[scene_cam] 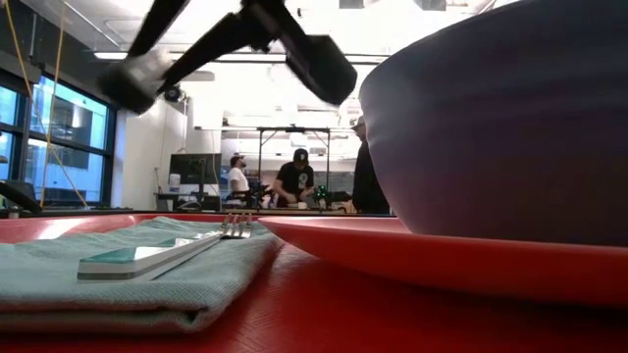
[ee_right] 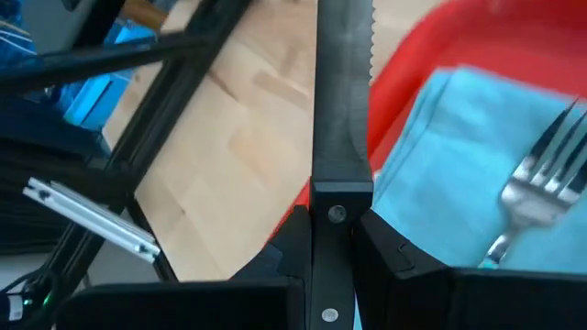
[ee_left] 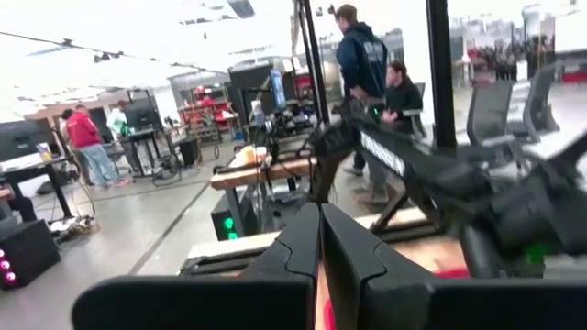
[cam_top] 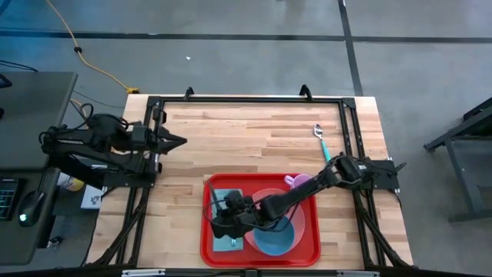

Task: Set up tray
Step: Put the black knife on the blue napkin, then put the blue spoon on the blue napkin beside the black knife

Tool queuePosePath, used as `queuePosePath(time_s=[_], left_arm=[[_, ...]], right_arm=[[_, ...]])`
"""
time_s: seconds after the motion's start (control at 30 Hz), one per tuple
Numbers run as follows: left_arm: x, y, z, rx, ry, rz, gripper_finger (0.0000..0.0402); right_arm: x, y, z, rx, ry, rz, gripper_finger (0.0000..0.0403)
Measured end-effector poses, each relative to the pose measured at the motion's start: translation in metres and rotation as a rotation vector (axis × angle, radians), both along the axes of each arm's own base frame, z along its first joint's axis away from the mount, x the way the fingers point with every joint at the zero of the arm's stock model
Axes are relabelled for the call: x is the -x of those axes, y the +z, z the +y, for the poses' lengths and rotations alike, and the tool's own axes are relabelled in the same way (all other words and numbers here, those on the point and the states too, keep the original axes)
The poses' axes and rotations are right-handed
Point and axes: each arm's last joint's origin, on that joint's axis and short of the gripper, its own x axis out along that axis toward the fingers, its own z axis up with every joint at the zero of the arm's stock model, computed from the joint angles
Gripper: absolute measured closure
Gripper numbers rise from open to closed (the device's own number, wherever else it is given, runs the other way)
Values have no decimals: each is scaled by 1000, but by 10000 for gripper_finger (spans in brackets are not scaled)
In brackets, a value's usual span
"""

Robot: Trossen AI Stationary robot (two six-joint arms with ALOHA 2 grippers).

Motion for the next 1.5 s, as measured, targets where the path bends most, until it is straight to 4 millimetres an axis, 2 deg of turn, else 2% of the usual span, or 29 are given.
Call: queuePosePath(time_s=[0.17, 0.3, 0.47, 0.73, 1.2, 1.5], left_arm=[[1, 4, 0, 12, 8, -40, 355], [1, 4, 1, 18, 29, -38, 355], [1, 4, 1, 32, 40, -36, 355], [1, 4, 2, 67, 44, -39, 355], [1, 4, 2, 98, 43, -39, 355], [1, 3, 1, 97, 18, -37, 355]], right_arm=[[0, -16, 11, -33, -8, 10, 374], [2, -16, 17, -44, -24, -8, 374], [2, -16, 17, -40, -29, -9, 374], [-4, -33, 16, -67, -24, 14, 374], [-6, -39, 17, -103, 11, 29, 373], [-12, -36, 12, -103, 40, 5, 294]])
